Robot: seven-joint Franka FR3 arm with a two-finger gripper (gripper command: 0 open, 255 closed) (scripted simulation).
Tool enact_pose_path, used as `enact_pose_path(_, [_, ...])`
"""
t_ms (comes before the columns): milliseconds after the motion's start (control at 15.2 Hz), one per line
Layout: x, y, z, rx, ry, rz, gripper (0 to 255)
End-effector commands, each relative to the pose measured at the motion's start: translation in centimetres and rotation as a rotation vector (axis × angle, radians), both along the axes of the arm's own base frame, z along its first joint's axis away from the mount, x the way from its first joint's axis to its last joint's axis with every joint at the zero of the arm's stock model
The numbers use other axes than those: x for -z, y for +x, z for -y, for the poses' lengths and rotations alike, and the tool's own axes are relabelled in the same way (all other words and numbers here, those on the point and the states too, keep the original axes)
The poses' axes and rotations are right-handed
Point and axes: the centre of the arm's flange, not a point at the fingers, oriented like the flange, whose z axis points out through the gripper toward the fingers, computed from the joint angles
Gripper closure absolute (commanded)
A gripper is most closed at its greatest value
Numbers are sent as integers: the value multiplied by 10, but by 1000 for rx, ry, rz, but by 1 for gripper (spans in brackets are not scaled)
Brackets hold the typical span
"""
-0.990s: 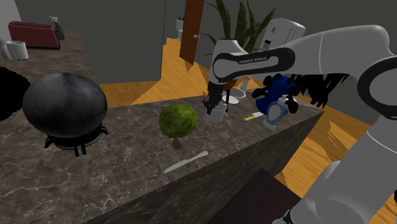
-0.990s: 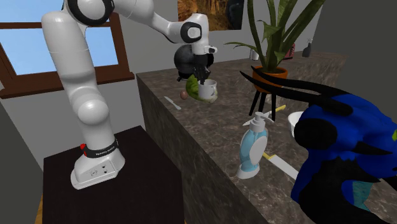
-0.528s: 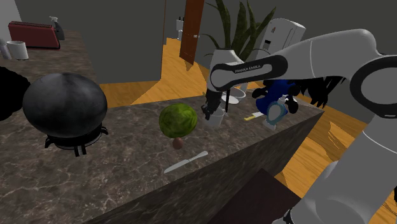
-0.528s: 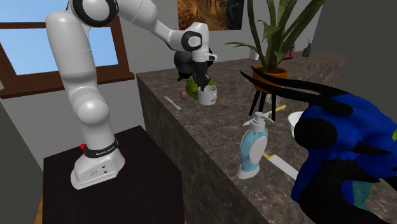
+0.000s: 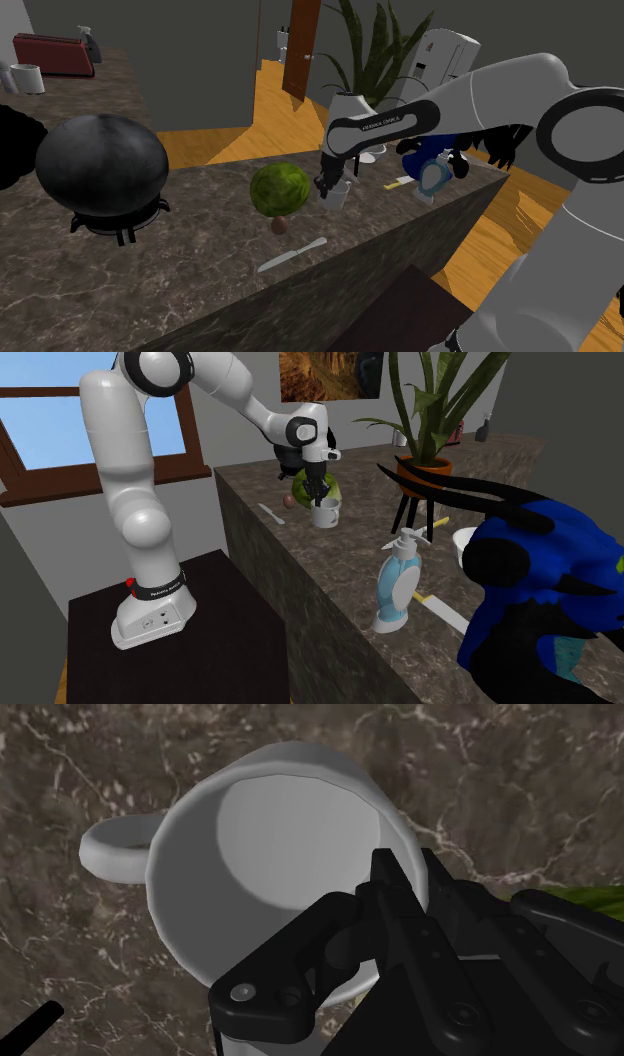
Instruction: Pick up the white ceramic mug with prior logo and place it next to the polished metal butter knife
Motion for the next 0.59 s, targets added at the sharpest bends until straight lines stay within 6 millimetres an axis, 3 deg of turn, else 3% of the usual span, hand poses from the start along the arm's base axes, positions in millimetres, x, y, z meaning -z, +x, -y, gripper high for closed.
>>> enact_pose_path(0, [10,0,0,0,0,1,255])
enact_pose_path(528, [14,0,0,0,0,1,255])
